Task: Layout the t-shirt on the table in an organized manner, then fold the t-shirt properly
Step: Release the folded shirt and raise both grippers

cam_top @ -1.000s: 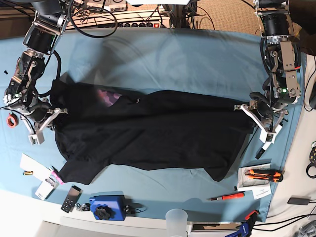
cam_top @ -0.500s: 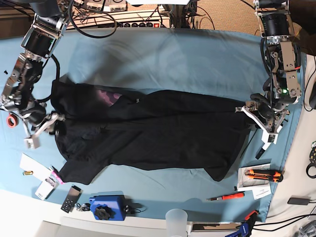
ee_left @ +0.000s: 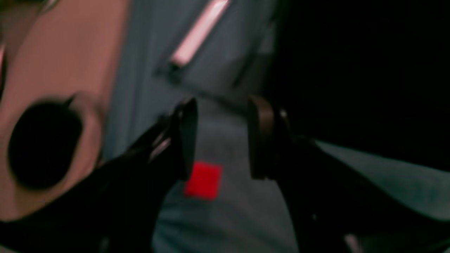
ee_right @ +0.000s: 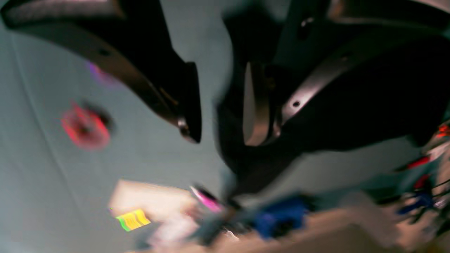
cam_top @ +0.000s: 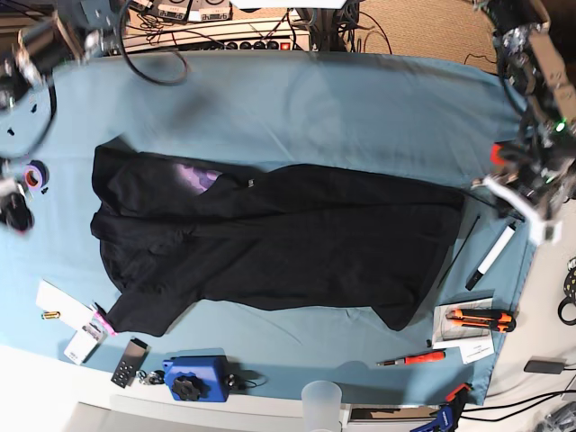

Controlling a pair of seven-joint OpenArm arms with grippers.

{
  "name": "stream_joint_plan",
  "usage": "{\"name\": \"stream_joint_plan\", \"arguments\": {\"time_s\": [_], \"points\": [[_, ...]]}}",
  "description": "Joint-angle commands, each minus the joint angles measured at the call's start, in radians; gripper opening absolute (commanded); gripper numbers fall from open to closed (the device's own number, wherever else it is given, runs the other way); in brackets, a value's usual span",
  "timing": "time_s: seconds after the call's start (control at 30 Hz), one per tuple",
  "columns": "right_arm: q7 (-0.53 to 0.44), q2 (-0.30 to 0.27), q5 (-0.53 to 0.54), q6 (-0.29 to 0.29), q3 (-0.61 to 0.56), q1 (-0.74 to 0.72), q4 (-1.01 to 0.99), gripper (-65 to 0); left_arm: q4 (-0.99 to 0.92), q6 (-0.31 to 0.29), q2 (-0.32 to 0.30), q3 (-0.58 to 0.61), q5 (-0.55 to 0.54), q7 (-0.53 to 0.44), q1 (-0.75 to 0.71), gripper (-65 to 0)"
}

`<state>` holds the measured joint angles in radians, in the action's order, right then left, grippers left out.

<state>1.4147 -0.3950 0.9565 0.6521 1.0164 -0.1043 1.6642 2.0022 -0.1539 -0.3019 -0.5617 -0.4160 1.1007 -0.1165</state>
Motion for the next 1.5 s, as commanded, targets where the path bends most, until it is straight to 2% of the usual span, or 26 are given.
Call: {"name": "stream_joint_plan", "arguments": {"time_s": [0.0,0.1,0.23,0.33,0.4,0.53,0.7,0.77,0.9,0.97,1.1,1.2,1.27,1.33,1.47], "points": [[-0.018,-0.018,0.021,0.005,0.01,0.026,0.013,-44.0,0.018,-0.003,-0.014,-0.027,-0.01,-0.019,0.0,-40.1],[-0.018,-0.009,-0.005,0.001,0.015,0.131,0.01,-44.0,0.018,-0.032,-0.014,-0.092,-0.011,-0.019,-0.023,-40.1],[-0.018,0.052,-0.013,0.003,0.013,0.202,0.01,-44.0,0.018,-0.084,-0.014,-0.117,-0.024,-0.019,-0.025,-40.1],[-0.095,0.124,-0.065,0.003,0.01,0.212,0.009,-44.0,0.018,-0.132,-0.014,-0.117,-0.11,-0.016,-0.028,-40.1],[-0.13,0.157,-0.087,0.006,-0.01,0.212,0.009,-44.0,0.018,-0.136,-0.014,-0.117,-0.143,-0.016,-0.034,-40.1],[-0.206,0.174,-0.177,0.001,-0.106,0.212,0.009,-44.0,0.018,-0.136,-0.014,-0.117,-0.146,-0.016,-0.033,-40.1],[-0.312,0.174,-0.37,-0.146,-0.243,0.203,-0.019,-44.0,0.018,-0.136,-0.014,-0.117,-0.146,-0.02,-0.033,-40.1],[-0.317,0.174,-0.404,-0.155,-0.275,0.185,-0.069,-44.0,0.018,-0.136,-0.014,-0.117,-0.146,-0.02,-0.033,-40.1],[-0.301,0.174,-0.404,-0.131,-0.32,0.143,-0.179,-44.0,0.018,-0.136,-0.014,-0.115,-0.15,-0.024,-0.034,-40.1],[-0.285,0.174,-0.402,-0.111,-0.333,0.129,-0.206,-44.0,0.012,-0.136,-0.01,-0.114,-0.2,-0.023,-0.034,-40.1],[-0.251,0.17,-0.362,-0.085,-0.339,0.129,-0.206,-44.0,-0.024,-0.216,0.009,-0.114,-0.332,-0.016,-0.035,-40.1],[-0.237,0.167,-0.362,-0.084,-0.338,0.129,-0.206,-44.0,-0.06,-0.244,0.033,-0.113,-0.37,-0.016,-0.035,-40.0],[-0.237,0.168,-0.355,-0.082,-0.339,0.129,-0.206,-44.0,-0.095,-0.262,0.036,-0.093,-0.37,-0.025,-0.035,-40.0],[-0.228,0.168,-0.319,-0.056,-0.339,0.129,-0.206,-44.0,-0.146,-0.267,0.035,-0.049,-0.365,-0.038,-0.03,-40.0],[-0.187,0.168,-0.264,-0.038,-0.339,0.125,-0.206,-44.0,-0.256,-0.264,0.035,0.087,-0.249,-0.159,-0.003,-40.1]]}}
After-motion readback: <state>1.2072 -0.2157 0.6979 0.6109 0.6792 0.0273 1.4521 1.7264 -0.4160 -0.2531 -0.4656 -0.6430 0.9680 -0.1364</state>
